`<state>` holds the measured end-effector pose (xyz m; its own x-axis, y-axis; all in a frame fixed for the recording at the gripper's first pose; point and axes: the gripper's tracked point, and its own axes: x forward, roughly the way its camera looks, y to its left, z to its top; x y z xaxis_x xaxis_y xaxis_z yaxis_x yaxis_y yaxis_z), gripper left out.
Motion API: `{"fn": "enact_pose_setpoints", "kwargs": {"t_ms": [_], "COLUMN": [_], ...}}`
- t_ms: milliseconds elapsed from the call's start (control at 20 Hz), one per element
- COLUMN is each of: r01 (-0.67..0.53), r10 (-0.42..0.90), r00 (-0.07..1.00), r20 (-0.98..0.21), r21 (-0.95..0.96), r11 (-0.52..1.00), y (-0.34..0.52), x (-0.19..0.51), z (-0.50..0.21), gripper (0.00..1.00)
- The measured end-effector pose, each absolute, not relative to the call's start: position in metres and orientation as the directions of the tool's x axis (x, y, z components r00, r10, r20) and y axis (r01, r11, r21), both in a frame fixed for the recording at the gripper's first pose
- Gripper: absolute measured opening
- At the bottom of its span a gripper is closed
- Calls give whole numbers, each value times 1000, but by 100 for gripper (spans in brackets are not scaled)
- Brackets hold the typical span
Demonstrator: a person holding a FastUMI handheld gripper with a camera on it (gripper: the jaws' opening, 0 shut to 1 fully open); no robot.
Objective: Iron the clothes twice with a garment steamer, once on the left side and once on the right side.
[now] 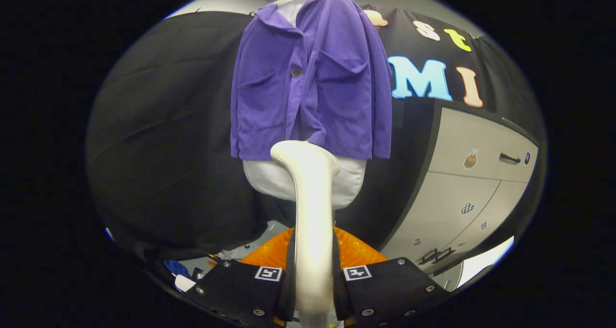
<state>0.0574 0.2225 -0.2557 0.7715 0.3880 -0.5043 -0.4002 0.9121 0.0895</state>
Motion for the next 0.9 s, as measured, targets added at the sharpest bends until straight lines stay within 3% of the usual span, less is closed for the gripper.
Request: {"fn": "enact_pose_setpoints", "kwargs": {"t_ms": [450,900], "r01": [-483,-526], "r10": [501,524], "r00": [839,850], "r20": [-211,48], "r21": [133,122], "r11": [865,842], "y": [255,294], "x": [88,127], "z": [-88,51], "gripper": [32,32]}}
